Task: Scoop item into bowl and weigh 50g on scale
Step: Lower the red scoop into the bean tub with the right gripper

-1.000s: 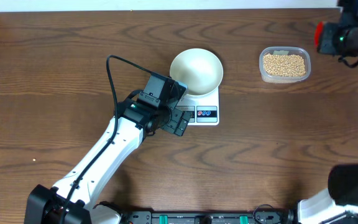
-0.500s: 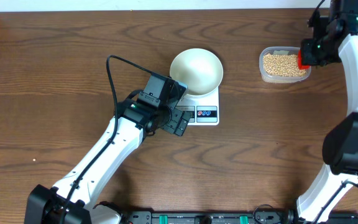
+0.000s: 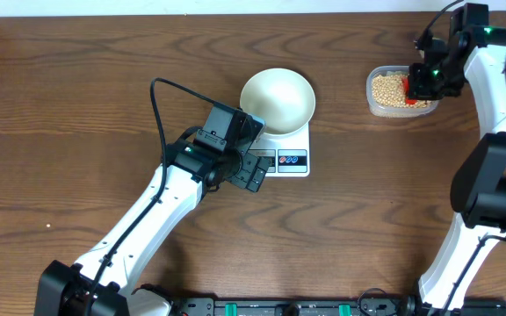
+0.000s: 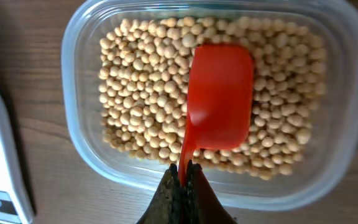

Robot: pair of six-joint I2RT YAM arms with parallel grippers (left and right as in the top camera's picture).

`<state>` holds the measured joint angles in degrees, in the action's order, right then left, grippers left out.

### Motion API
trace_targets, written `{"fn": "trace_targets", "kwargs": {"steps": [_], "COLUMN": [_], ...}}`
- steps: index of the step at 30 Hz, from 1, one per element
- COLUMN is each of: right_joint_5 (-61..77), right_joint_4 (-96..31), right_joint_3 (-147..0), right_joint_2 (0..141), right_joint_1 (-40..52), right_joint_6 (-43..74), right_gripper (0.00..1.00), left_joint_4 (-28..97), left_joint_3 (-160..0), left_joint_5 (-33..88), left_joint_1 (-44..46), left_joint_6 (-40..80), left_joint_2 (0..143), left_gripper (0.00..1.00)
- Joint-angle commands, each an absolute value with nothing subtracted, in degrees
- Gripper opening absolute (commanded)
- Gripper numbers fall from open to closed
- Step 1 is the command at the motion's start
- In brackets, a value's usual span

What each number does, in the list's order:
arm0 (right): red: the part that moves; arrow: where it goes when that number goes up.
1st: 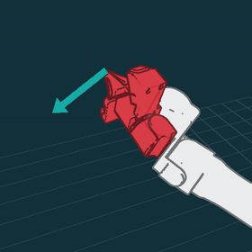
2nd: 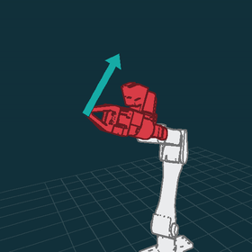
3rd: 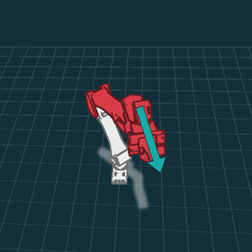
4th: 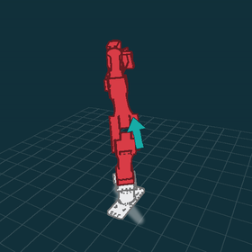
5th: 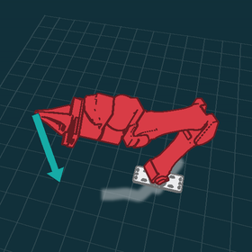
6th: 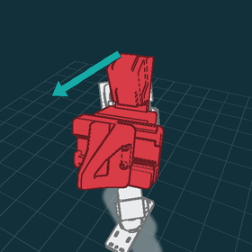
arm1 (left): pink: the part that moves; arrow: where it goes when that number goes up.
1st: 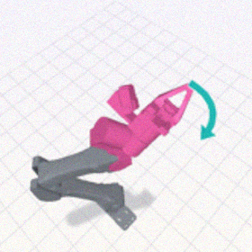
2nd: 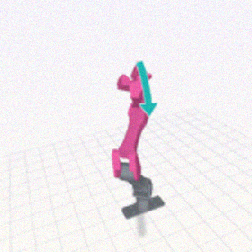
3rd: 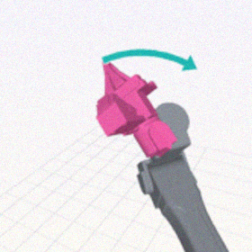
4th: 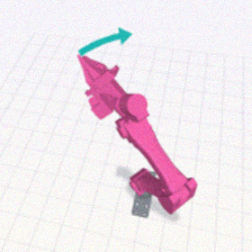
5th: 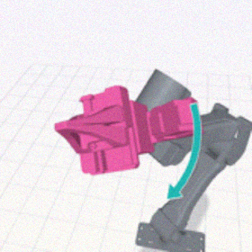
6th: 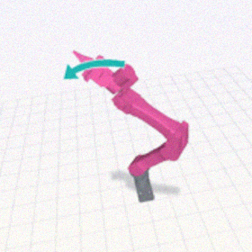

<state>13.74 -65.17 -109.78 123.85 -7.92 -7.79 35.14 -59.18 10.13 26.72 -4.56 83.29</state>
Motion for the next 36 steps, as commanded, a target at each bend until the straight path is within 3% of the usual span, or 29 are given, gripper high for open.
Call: {"fn": "trace_targets", "kwargs": {"steps": [1, 23, 36], "right_joint_5": [18.83, 46.68, 51.53], "right_joint_4": [-65.58, -67.18, -68.01], "right_joint_3": [-109.86, -109.8, -107.81], "right_joint_2": [126.65, 126.67, 126.67], "right_joint_1": [-7.2, -19.53, -22.13], "right_joint_6": [-7.25, -8.91, -10.85], "right_gripper": [0.01, 0.01, 0.01], "left_joint_4": [35.14, 35.14, 35.14], "left_joint_3": [-59.05, -59.05, -59.05], "left_joint_5": [9.58, 9.58, 9.58], "left_joint_1": [26.59, 26.59, 26.59], "left_joint_6": [-4.93, -4.93, -4.93], "left_joint_2": [83.92, 83.92, 83.92], "left_gripper": [0.93, 0.93, 0.93]}}
